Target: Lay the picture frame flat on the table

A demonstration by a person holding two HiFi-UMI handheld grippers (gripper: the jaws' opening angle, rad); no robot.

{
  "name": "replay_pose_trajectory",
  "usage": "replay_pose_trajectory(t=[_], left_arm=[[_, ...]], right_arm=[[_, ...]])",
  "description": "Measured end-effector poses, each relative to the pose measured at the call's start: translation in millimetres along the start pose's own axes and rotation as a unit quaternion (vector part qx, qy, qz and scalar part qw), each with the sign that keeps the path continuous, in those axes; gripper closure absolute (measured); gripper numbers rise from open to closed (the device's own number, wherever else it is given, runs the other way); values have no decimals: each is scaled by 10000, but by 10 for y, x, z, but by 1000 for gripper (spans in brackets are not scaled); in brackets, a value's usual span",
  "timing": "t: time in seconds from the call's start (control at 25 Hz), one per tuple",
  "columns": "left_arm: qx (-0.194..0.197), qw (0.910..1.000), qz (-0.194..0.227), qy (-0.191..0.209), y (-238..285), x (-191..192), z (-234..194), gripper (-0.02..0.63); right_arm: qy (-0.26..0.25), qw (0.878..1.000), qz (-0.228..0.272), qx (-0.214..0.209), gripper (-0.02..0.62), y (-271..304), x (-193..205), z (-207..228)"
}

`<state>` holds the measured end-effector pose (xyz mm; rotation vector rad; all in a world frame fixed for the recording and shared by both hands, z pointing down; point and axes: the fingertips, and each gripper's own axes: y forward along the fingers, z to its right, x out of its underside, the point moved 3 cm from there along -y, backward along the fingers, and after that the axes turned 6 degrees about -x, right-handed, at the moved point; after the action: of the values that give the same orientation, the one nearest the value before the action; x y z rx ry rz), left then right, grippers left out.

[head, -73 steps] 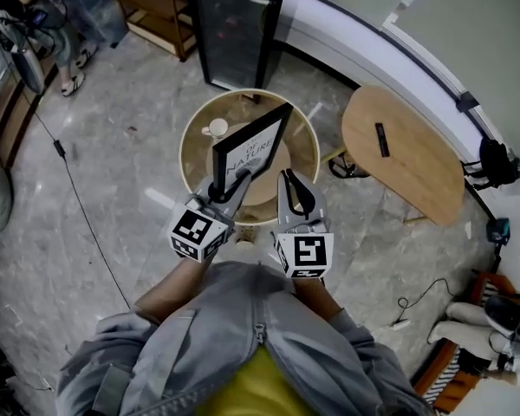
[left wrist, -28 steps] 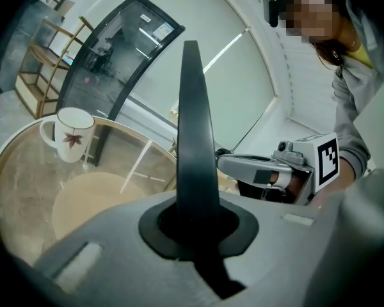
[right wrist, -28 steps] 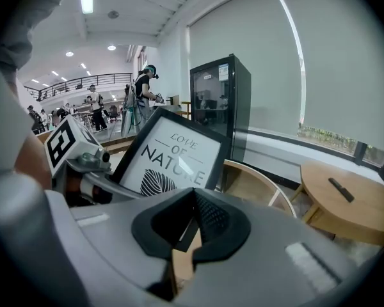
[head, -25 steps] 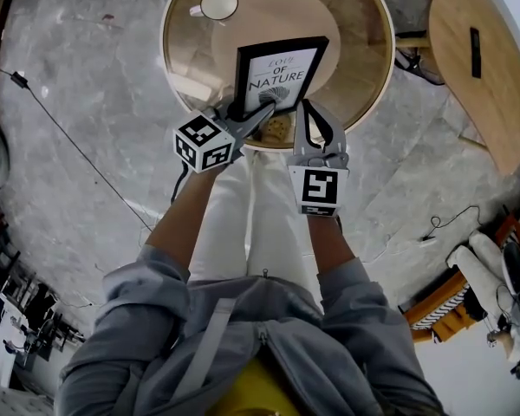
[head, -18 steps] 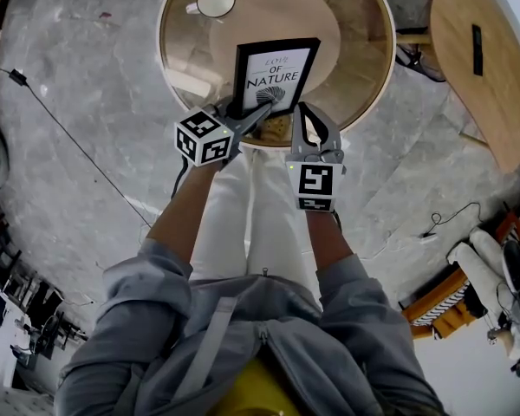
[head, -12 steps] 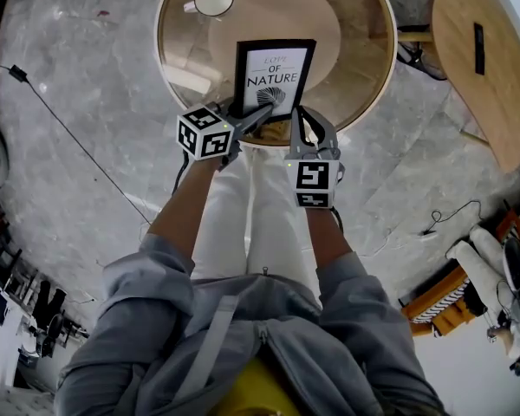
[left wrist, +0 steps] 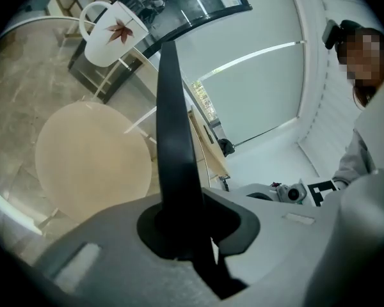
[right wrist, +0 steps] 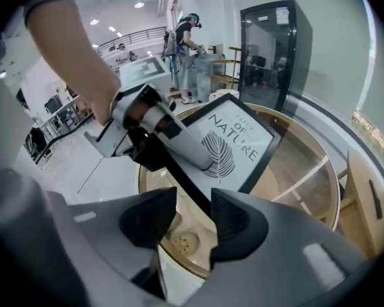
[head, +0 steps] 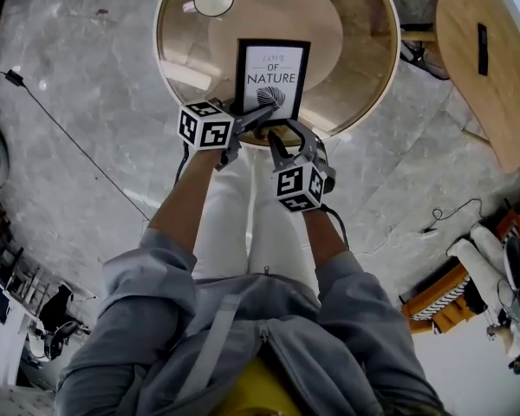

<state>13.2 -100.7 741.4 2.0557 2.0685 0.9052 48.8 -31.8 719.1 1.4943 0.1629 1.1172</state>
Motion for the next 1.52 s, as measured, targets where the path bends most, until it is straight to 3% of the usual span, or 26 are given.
replay_pose_trajectory(t=[0.2, 0.44, 0.64, 0.76, 0.96, 1.12, 1.4, 1.52], left_arm=[[204, 9993, -164, -277, 32, 8, -17, 572], [321, 9979, -386, -398, 55, 18, -45, 574], [200, 9966, -789, -116, 83, 73, -73, 558], [36, 9956, -935, 47, 102, 97, -84, 541], [-397, 9961, -785, -43, 82, 61, -116, 492], [-806, 9932, -826, -179, 45, 125, -219, 426], [-1389, 9869, -578, -576, -131, 228, -356, 388], [-1726, 9827, -433, -516, -245, 240, -420, 387]], right_arm=[[-738, 9964, -364, 192, 431, 95, 29, -21], [-1382, 9886, -593, 113, 480, 180, 18, -30], [-1457, 9870, -673, 25, 500, 207, 64, -100], [-1400, 9880, -647, 55, 506, 185, 90, -137], [-1287, 9896, -630, 132, 515, 167, 67, -136], [-1488, 9863, -699, 123, 517, 195, 69, -114], [-1805, 9802, -812, 36, 520, 233, 94, -127], [-1867, 9785, -880, -5, 522, 267, 136, -130]])
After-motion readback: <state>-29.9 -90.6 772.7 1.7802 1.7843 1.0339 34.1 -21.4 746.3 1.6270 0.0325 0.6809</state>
